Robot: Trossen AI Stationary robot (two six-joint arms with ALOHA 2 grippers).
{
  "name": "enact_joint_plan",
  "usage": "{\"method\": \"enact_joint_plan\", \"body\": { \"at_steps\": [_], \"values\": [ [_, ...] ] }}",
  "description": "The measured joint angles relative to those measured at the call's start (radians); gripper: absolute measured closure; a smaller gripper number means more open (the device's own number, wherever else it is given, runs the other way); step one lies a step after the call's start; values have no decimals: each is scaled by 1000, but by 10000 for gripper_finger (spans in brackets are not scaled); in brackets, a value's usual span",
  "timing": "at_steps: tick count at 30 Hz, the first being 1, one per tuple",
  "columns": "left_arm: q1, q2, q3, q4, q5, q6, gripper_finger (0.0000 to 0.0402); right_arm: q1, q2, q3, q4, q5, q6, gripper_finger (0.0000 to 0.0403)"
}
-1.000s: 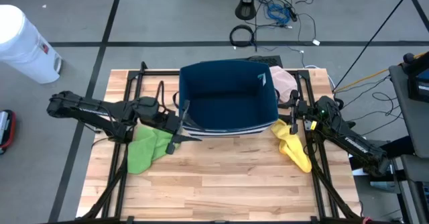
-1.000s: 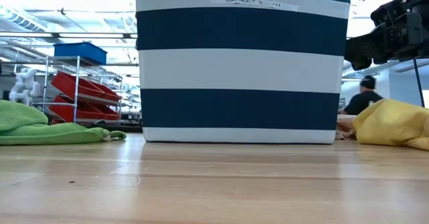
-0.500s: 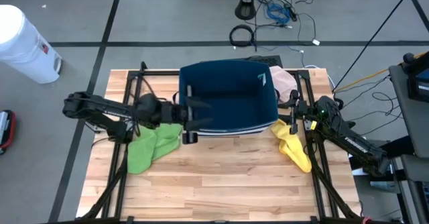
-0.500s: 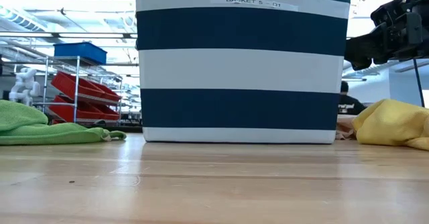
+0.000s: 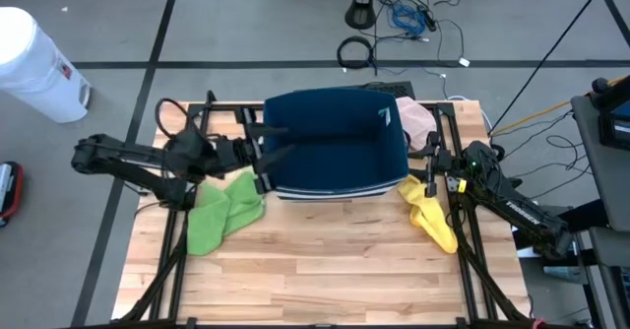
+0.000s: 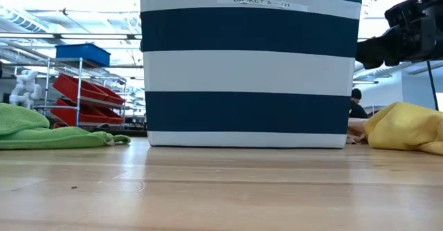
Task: Fold towel
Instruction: Fold the yellow towel
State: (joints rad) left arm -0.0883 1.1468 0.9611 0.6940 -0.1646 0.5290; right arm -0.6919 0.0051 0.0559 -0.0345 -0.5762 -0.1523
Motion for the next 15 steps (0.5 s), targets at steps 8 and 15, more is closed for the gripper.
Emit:
{"method": "enact_joint_plan", "body": {
  "at_steps": [8, 15],
  "values": [
    [0, -109, 0, -441, -83, -135, 239, 0, 0, 0, 4, 0, -48, 241],
    [0, -119, 0, -697, -91, -265, 239, 0, 0, 0, 64, -2, 168, 241]
  ]
}}
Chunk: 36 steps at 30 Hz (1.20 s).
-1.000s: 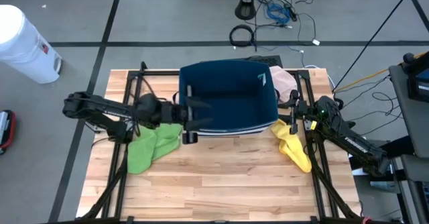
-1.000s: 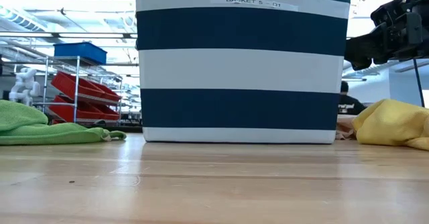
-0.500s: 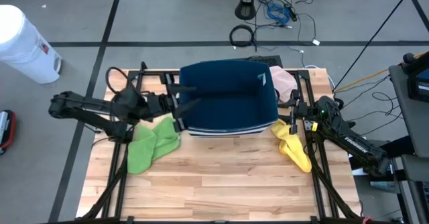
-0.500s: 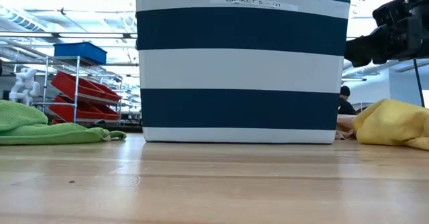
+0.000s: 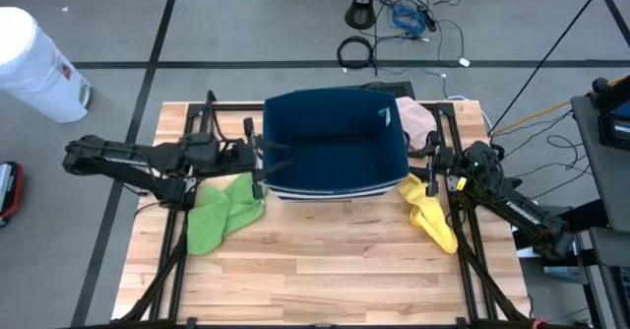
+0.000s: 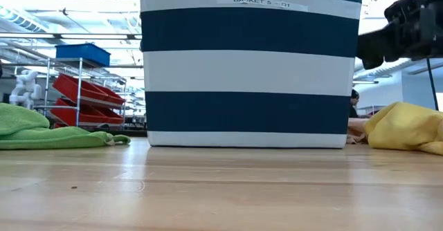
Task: Fold towel
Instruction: Fold the yellow towel
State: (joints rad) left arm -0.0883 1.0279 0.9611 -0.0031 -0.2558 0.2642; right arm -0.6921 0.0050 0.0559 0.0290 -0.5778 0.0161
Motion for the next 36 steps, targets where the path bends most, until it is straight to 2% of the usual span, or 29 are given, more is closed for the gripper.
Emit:
{"method": "enact_joint_plan", "body": {
  "at_steps": [5, 9, 13, 16, 19, 23, 27, 32, 36],
  "values": [
    [0, 0, 0, -124, 0, -81, 239, 0, 0, 0, 90, 4, 220, 241],
    [0, 0, 0, -138, 1, -108, 239, 0, 2, -2, 251, 16, 247, 241],
    [-7, 0, 0, -138, 1, -122, 239, 0, -1, -1, 431, 145, 265, 241],
    [-20, 0, 0, -138, 1, -126, 239, -1, 0, 0, 458, 167, 300, 241],
    [-31, 0, 0, -138, 1, -125, 239, 0, -1, 2, 366, 114, 346, 241],
    [-40, 0, 0, -141, 2, -124, 239, 0, 1, 0, 113, 21, 315, 241],
    [-39, 0, 0, -140, 2, -124, 239, 0, 0, 0, -69, 65, 230, 241],
    [-39, 0, 0, -140, 2, -125, 239, 0, 3, 35, -152, 144, 155, 241],
    [-47, 0, 0, -140, 3, -131, 239, 0, 2, 61, -34, 58, 157, 241]
  ]
}}
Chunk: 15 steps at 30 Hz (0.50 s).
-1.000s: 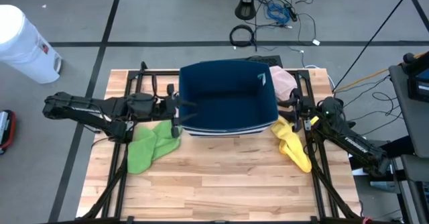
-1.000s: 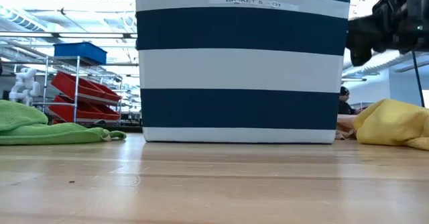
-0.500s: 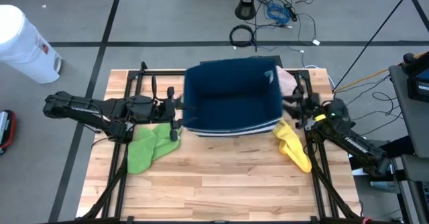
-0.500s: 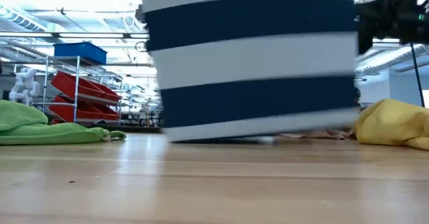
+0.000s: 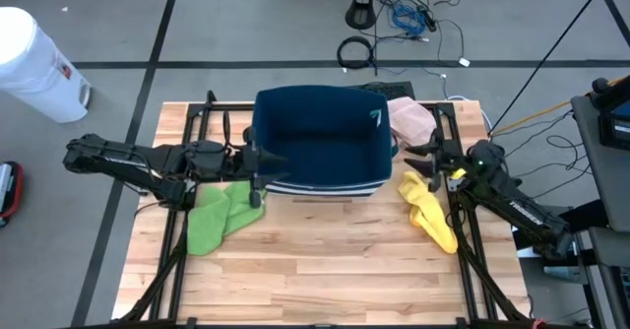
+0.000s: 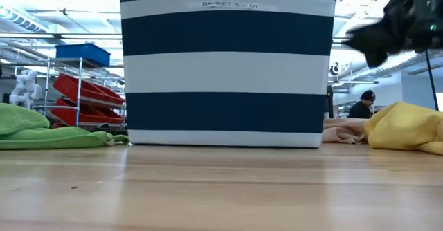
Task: Fold towel
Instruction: Fold the yellow towel
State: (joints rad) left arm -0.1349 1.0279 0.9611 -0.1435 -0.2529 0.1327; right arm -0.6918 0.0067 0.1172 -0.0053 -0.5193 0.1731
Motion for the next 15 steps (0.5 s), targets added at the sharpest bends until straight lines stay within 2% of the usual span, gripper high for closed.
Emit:
{"method": "enact_joint_plan", "body": {
  "at_steps": [4, 6, 10, 15],
  "values": [
    [-6, 0, 0, 1, 1, 3, 239, 1, 0, 6, 173, -128, 93, 241],
    [-5, 0, 0, 1, 1, 3, 239, 4, 3, 6, 244, -135, 112, 241],
    [-5, 0, 0, 3, 1, 7, 239, 44, 61, 6, 508, -32, 136, 241],
    [-1, 0, 0, 6, 1, 8, 239, 127, 240, 6, 1019, 62, 156, 241]
  ]
}}
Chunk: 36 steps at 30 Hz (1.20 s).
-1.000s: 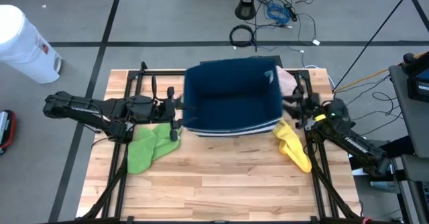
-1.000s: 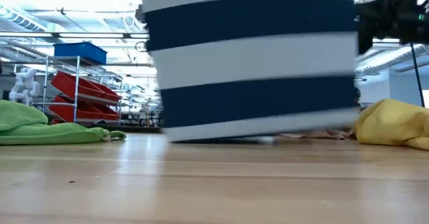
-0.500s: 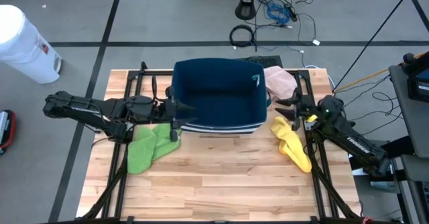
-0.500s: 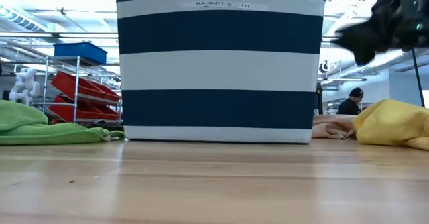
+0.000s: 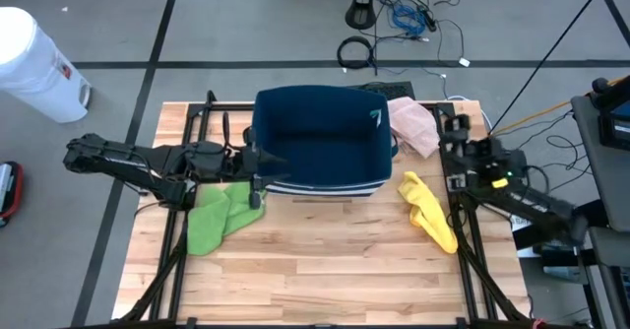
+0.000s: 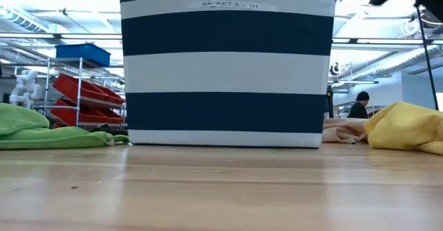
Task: Fold towel
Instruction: Fold the yellow towel
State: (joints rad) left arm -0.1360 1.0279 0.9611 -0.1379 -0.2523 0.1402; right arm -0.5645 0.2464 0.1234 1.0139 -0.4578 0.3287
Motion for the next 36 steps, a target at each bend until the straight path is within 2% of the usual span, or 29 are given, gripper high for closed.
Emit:
{"method": "enact_joint_plan", "body": {
  "at_steps": [3, 5, 7, 10, 13, 16, 20, 22, 25, 30, 36],
  "values": [
    [0, 0, 0, 6, 0, -1, 239, 43, 113, 34, 254, 23, -14, 241],
    [0, 0, 0, 16, 0, -1, 239, 71, 176, 94, 336, 13, -30, 241],
    [0, 0, 0, 22, 0, -1, 239, 99, 235, 182, 341, -1, -40, 241],
    [0, 0, 0, 23, 0, -1, 239, 133, 319, 333, 247, -52, -43, 241],
    [0, 0, 0, 23, 0, -5, 239, 150, 382, 503, -5, -137, -46, 241],
    [0, 0, 0, 18, 0, -21, 239, 155, 429, 667, -401, -200, -105, 241],
    [0, 0, 0, 7, 0, -27, 239, 155, 479, 828, -911, -211, -244, 241],
    [0, 0, 0, 4, 0, -27, 239, 155, 500, 870, -1085, -212, -293, 241],
    [0, 0, 0, 4, 0, -26, 239, 154, 521, 881, -1202, -213, -313, 241],
    [0, 0, 0, 4, -1, -7, 239, 155, 571, 843, -1157, -196, -348, 241],
    [0, 0, 0, 5, -1, -8, 239, 192, 701, 790, -818, -199, -374, 241]
  ]
}}
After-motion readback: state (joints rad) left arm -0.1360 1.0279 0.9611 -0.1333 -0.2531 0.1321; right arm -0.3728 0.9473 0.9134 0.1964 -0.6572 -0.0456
